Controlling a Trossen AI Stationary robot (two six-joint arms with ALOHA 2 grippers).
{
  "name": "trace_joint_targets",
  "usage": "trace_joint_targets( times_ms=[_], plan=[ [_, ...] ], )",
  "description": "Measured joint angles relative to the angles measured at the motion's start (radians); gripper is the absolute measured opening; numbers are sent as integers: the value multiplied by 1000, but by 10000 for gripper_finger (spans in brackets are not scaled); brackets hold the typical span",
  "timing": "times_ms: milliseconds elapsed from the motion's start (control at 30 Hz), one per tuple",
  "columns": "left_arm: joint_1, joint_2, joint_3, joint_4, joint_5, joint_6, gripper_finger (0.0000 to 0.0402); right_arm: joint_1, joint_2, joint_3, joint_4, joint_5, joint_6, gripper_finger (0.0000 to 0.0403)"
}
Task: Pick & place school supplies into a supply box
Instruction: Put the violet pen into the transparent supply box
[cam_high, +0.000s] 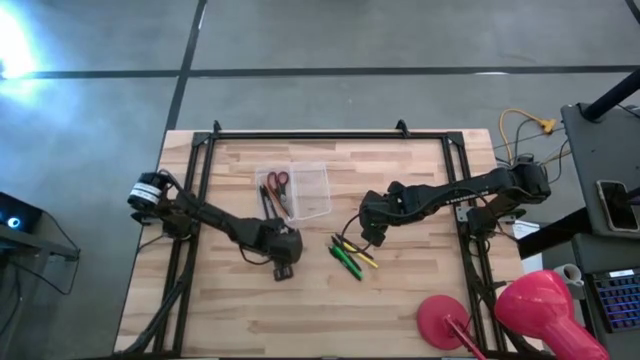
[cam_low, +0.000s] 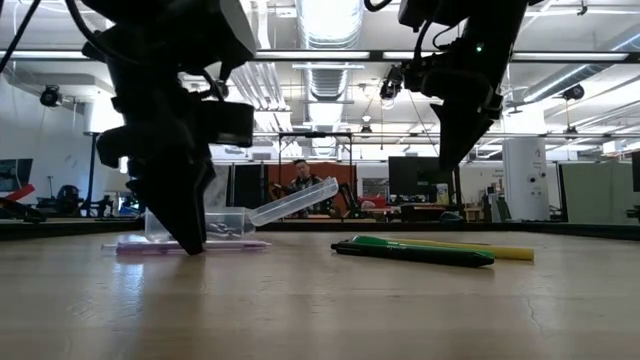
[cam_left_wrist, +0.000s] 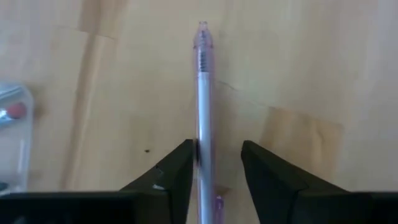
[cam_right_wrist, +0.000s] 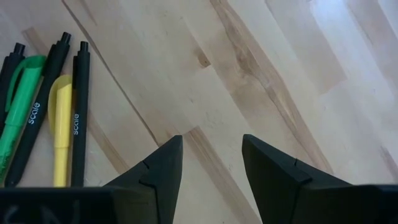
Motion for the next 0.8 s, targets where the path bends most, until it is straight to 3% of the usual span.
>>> trace_joint_targets(
  times_ms=[333, 800],
  plan=[
    [-33, 77, 3, -1, 3, -32, 17, 1, 0, 0, -1, -5, 10, 160],
    [-35, 49, 139, -114, 41, -41, 12, 0, 0, 0, 0, -5, 6, 160]
  ],
)
